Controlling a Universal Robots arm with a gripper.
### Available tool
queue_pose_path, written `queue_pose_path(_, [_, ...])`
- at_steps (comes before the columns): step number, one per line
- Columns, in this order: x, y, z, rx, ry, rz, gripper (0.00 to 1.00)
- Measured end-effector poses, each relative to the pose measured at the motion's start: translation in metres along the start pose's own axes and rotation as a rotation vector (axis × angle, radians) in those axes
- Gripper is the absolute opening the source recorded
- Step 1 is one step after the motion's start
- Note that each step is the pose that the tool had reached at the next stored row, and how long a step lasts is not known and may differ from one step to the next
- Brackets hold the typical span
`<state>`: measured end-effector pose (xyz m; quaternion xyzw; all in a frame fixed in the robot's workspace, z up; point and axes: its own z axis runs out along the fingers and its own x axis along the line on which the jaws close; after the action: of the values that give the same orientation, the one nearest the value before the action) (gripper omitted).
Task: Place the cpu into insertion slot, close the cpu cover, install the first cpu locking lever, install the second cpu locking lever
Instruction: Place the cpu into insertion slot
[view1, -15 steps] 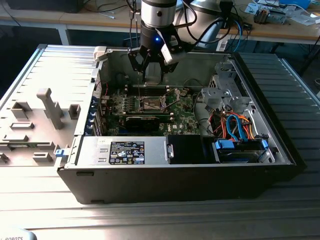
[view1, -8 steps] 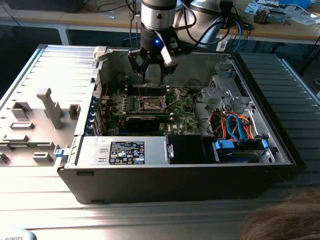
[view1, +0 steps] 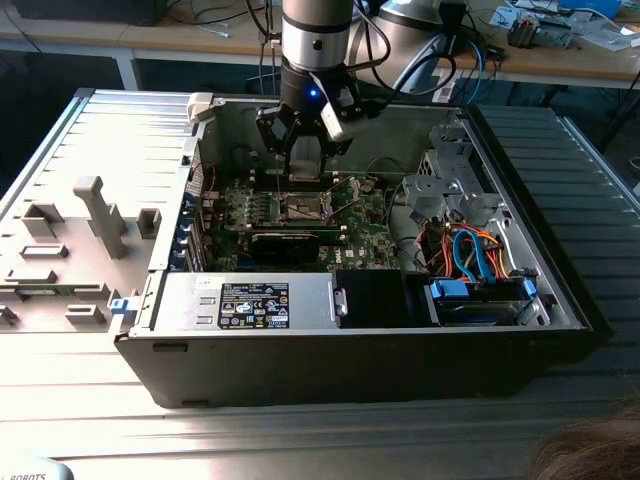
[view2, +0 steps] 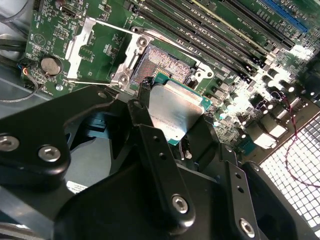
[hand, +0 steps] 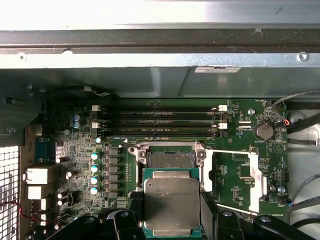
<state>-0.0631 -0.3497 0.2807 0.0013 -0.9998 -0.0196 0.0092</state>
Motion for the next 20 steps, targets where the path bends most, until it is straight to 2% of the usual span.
queue_pose_path(20, [-0.0001,-0.0001,0.0032,0.0013,0.0000,0.000,0.54])
